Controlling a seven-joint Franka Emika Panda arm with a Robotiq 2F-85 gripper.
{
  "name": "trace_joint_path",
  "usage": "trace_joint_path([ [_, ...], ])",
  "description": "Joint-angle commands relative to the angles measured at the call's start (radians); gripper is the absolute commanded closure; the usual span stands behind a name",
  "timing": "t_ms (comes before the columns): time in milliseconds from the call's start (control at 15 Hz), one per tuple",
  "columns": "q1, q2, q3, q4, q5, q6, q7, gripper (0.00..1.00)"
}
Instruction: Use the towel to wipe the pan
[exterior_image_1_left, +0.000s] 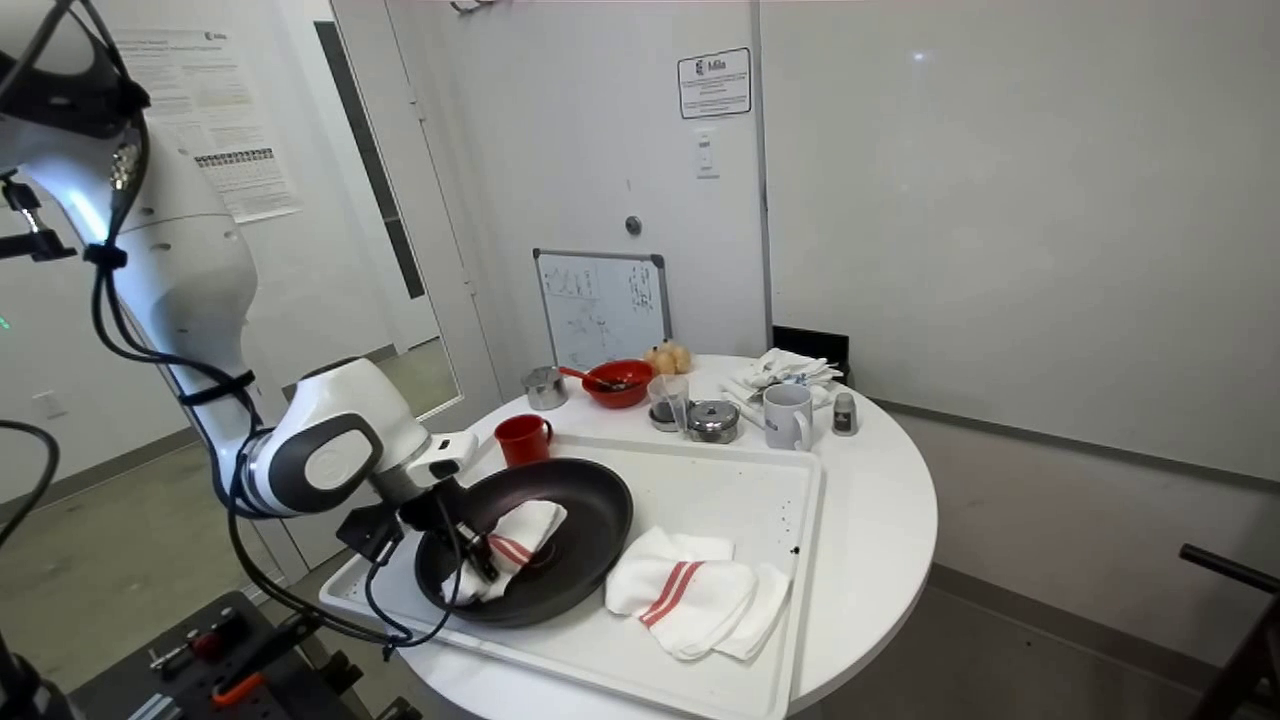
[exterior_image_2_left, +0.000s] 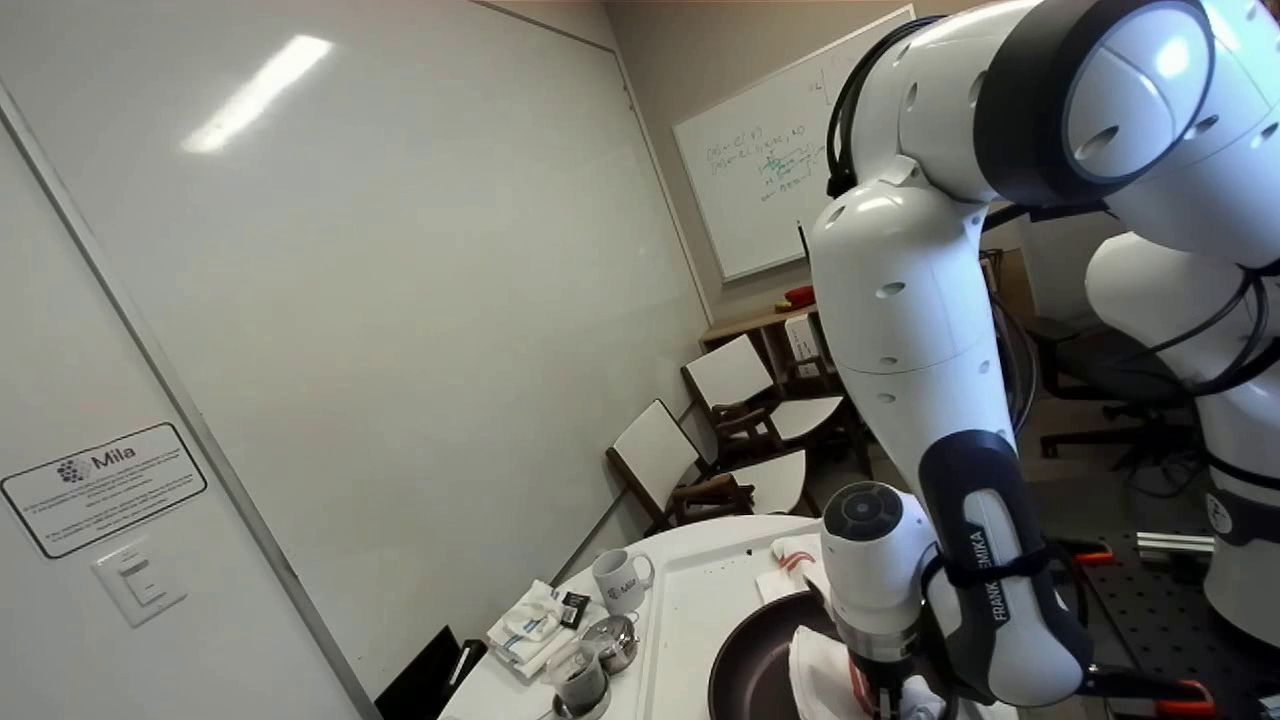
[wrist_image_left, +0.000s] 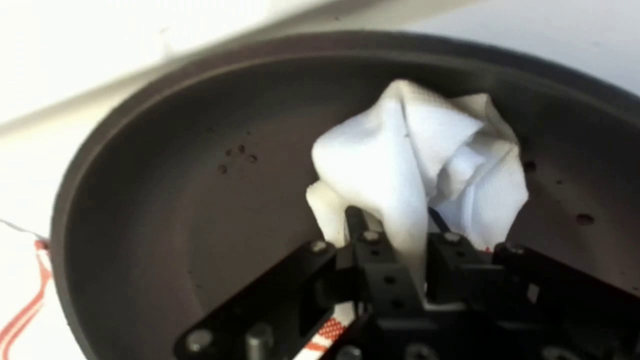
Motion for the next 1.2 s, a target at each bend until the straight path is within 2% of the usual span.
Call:
trace_joint_path([
  [0, 0.092, 0.105, -0.067, -0.006, 0.121, -0.020, 0.045, 0.90],
  [133, 0.154, 0.151, -0.115, 0.007, 0.186, -0.047, 0.078, 0.90],
  [267, 0.182, 0.182, -0.141, 0.025, 0.208, -0.078, 0.100, 0.90],
  [533, 0.191, 0.205, -0.161, 0.062, 0.184, -0.105, 0.117, 0.90],
  [667, 0.145, 0.182, -0.148, 0.067, 0.161, -0.072, 0.095, 0.90],
  [800, 0.061, 0.137, -0.118, 0.072, 0.133, -0.042, 0.062, 0.90],
  [1133, -0.187, 0.039, -0.016, 0.133, 0.024, -0.044, -0.046, 0.90],
])
